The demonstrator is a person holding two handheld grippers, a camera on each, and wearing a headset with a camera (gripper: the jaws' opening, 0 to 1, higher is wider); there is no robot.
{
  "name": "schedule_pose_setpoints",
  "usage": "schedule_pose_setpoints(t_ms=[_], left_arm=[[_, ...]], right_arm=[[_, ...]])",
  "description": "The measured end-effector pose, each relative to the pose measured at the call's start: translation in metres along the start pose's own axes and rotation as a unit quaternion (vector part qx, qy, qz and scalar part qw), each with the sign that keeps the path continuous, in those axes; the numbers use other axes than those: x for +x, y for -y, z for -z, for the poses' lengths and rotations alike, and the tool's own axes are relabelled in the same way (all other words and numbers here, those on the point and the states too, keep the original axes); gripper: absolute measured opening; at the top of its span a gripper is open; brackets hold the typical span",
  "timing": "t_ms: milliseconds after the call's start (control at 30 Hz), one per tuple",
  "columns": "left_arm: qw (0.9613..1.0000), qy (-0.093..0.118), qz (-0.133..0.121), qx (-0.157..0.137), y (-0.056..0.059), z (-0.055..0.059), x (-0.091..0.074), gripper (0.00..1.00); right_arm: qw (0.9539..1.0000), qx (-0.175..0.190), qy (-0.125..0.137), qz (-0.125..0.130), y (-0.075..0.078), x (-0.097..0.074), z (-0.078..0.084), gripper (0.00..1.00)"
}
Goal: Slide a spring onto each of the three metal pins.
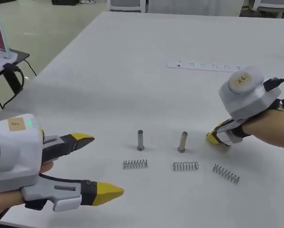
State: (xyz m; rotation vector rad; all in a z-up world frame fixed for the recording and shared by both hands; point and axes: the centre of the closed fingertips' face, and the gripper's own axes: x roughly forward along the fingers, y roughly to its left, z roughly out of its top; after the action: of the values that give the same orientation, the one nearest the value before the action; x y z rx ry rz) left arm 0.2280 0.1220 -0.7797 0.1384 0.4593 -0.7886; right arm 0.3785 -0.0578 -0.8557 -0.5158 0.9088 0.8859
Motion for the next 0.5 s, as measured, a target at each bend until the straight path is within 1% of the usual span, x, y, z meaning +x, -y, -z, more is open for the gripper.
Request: schedule_pose_setpoints(t_ms=[233,500], left_arm=[[1.0000,0.000,0.000,0.000,-0.001,0.000,0.000,0.75],[1.0000,0.003,0.000,0.000,-0.001,-0.001,-0.001,0.75]], right_arm=[[1.0000,0.004,0.009,0.002,-0.004,-0.005,-0.002,0.05],[0.9994,0.014,0.030,0.008,-0.004,-0.021,-0.006,0.05]])
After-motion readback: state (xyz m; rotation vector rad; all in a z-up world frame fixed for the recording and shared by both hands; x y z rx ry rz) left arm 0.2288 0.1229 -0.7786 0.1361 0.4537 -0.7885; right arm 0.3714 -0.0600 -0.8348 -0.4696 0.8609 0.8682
